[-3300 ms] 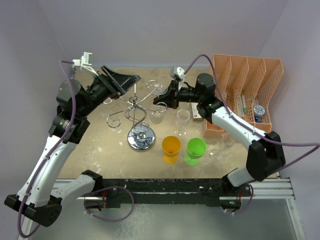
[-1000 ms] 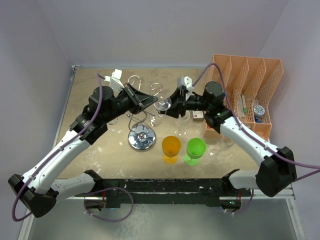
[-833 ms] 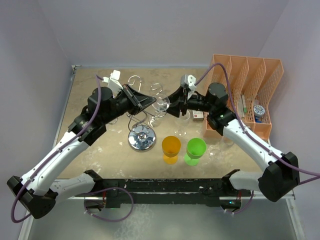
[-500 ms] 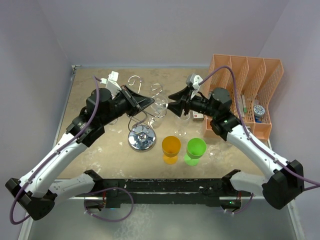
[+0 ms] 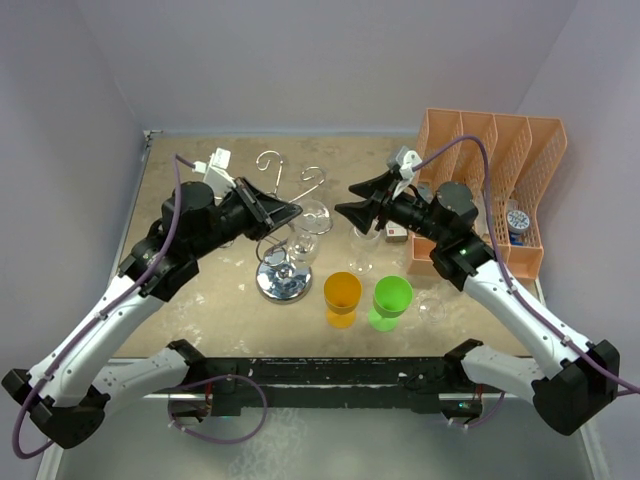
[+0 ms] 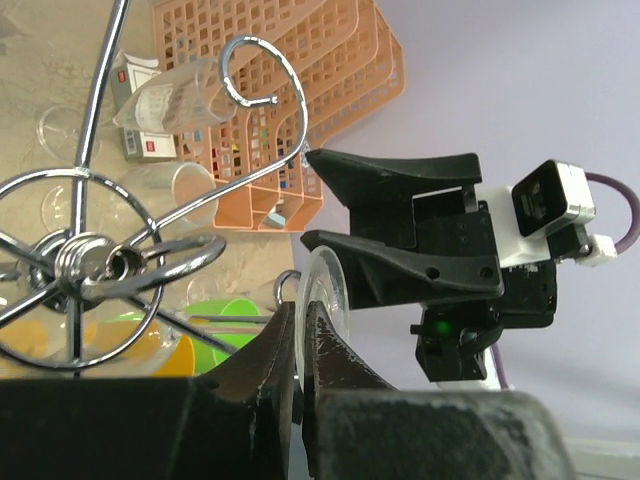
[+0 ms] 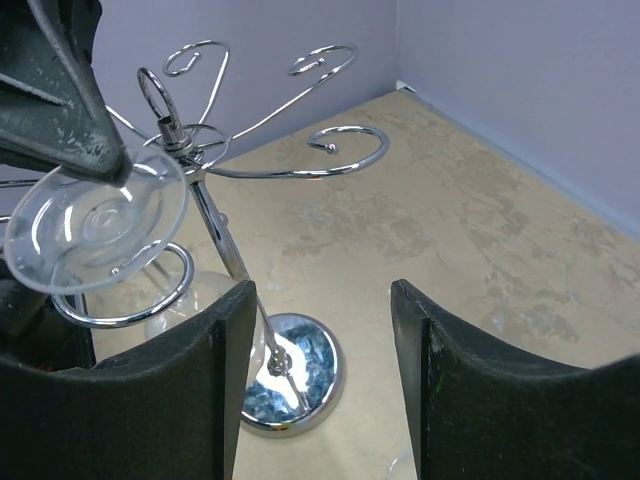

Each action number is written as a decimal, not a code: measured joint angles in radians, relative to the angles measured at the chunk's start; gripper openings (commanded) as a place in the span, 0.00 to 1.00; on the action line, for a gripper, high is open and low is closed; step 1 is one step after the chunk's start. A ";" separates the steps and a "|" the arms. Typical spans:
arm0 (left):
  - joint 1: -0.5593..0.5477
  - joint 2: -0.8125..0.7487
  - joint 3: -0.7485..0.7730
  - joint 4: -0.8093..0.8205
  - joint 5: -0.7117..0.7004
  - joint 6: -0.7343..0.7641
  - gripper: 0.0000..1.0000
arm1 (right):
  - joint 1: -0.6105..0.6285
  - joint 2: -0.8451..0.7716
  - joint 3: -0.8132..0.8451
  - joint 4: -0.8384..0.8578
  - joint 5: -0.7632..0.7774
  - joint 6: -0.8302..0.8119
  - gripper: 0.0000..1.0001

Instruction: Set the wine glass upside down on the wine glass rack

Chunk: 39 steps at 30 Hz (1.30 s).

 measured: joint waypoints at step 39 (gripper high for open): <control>-0.032 0.125 0.076 0.015 0.072 0.091 0.00 | 0.001 0.001 -0.004 -0.067 0.096 -0.013 0.63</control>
